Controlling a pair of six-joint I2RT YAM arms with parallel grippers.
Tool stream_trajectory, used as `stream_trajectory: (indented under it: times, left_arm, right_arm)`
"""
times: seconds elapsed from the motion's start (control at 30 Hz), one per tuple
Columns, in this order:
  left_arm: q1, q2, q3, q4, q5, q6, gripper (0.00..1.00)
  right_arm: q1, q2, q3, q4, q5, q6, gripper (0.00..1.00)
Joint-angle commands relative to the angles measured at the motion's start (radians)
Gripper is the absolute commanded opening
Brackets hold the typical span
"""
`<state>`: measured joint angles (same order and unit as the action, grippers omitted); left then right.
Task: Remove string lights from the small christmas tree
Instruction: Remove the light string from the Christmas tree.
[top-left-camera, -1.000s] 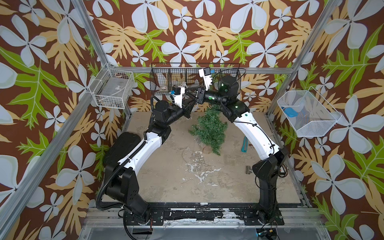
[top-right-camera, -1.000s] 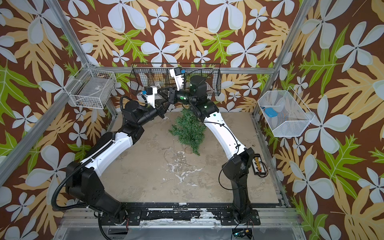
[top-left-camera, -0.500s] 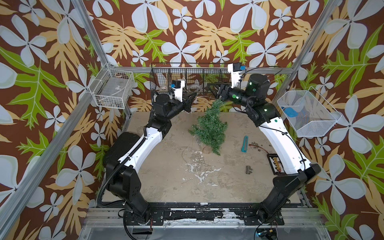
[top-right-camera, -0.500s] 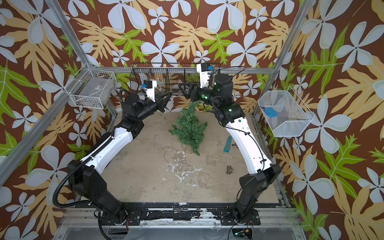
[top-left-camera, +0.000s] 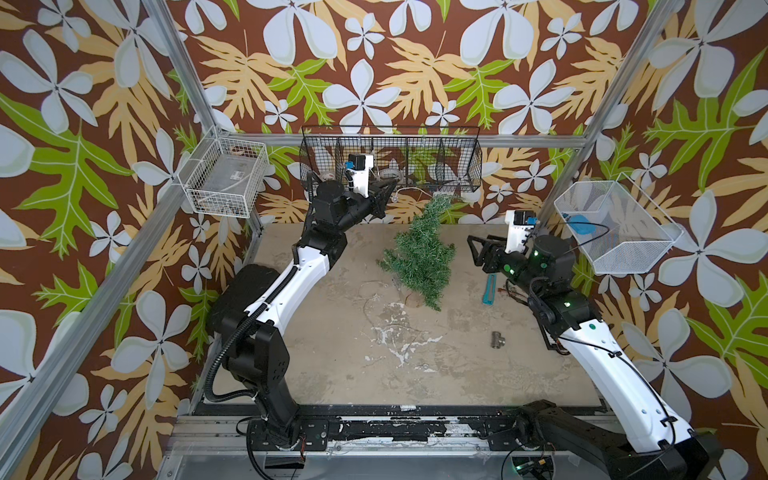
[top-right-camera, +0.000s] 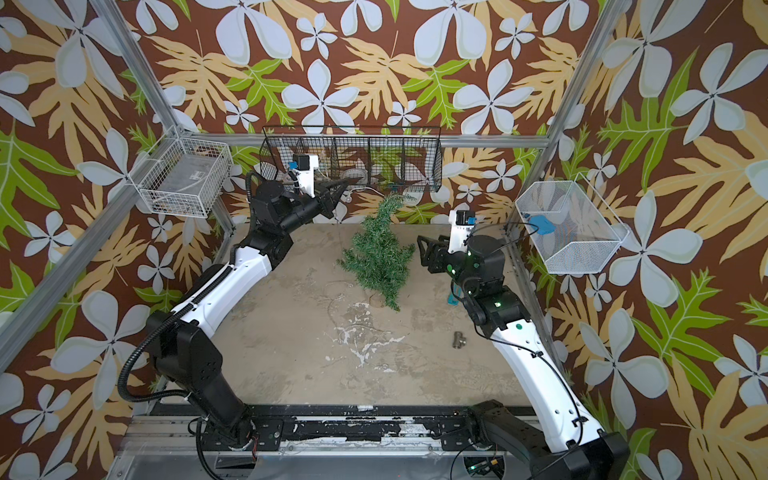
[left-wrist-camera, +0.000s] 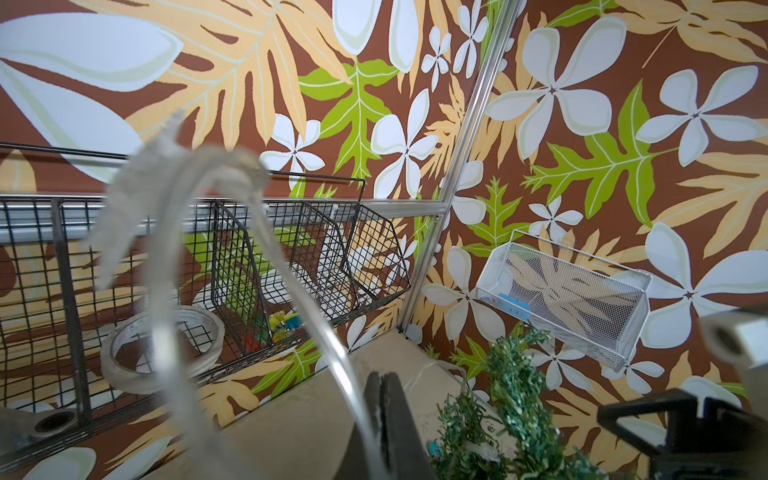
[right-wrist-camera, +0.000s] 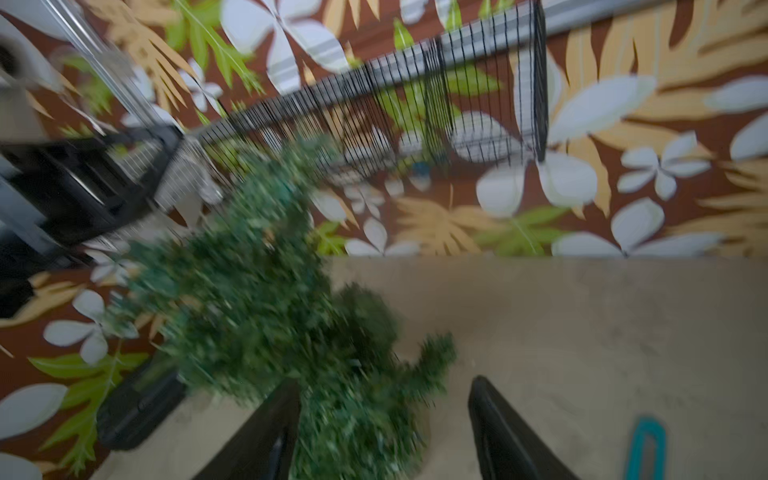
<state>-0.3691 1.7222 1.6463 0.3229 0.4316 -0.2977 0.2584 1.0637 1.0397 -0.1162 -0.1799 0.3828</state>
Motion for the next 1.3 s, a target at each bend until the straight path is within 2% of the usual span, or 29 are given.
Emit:
stream_trajectory:
  times: [0.0, 0.1, 0.17, 0.3, 0.37, 0.47, 0.73, 1.03, 1.27]
  left_arm:
    - [0.000, 0.006, 0.013, 0.006, 0.020, -0.008, 0.00]
    - [0.001, 0.010, 0.013, -0.002, 0.020, -0.011, 0.00]
    - [0.000, 0.011, 0.008, -0.001, 0.020, -0.015, 0.00]
    - [0.001, 0.006, -0.010, -0.002, 0.020, -0.024, 0.00]
    - [0.000, 0.001, -0.017, -0.001, 0.015, -0.024, 0.00]
    - [0.001, 0.005, -0.018, 0.001, 0.016, -0.026, 0.00]
    - [-0.020, 0.016, -0.047, 0.006, 0.023, -0.057, 0.00]
    - [-0.027, 0.014, -0.043, 0.004, 0.020, -0.055, 0.00]
    - [-0.028, 0.025, -0.012, -0.008, 0.021, -0.051, 0.00]
  right_arm:
    - [-0.046, -0.036, -0.119, 0.063, 0.015, 0.053, 0.65]
    - [-0.141, -0.039, -0.220, 0.104, -0.046, 0.148, 0.60]
    - [-0.209, -0.008, -0.292, 0.165, -0.134, 0.237, 0.54]
    - [-0.222, 0.108, -0.401, 0.309, -0.282, 0.360, 0.48]
    - [-0.205, 0.176, -0.441, 0.380, -0.324, 0.402, 0.48]
    - [-0.143, 0.272, -0.457, 0.460, -0.322, 0.409, 0.49]
    - [-0.010, 0.571, -0.351, 0.611, -0.399, 0.504, 0.50]
    - [0.024, 0.658, -0.265, 0.618, -0.407, 0.524, 0.50]
    - [0.046, 0.735, -0.256, 0.642, -0.394, 0.539, 0.50]
